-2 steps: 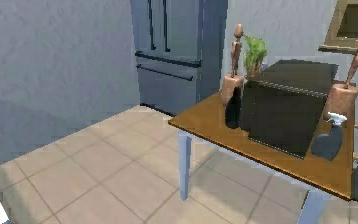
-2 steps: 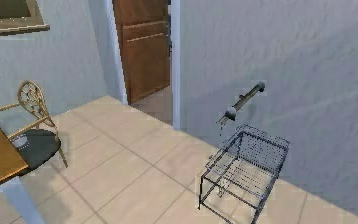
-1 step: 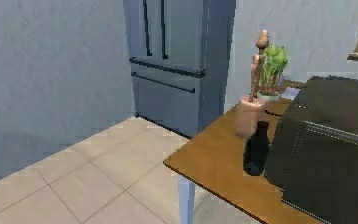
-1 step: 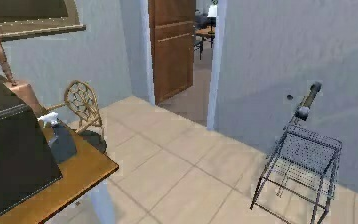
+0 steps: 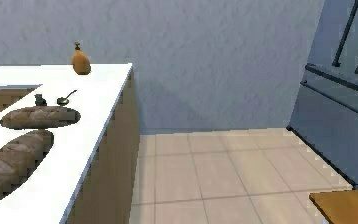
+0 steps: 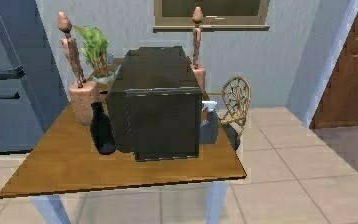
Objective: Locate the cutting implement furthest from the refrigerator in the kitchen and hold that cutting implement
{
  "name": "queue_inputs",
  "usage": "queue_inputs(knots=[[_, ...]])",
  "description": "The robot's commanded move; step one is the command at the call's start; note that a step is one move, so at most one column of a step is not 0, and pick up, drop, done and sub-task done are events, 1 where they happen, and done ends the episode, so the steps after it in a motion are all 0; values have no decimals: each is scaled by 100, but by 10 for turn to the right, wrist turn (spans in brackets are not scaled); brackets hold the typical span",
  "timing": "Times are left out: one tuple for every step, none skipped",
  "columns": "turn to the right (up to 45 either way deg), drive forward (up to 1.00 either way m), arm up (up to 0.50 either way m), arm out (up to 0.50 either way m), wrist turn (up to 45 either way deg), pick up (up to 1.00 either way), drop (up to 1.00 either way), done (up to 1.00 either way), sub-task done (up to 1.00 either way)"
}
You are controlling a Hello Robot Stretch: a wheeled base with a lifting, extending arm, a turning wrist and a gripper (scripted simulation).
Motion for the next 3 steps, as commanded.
queue_inputs(knots=[[-30,0,0,0,0,0,0,0,0],[270,0,0,0,0,0,0,0,0],[0,20,0,0,0,0,0,0,0]])
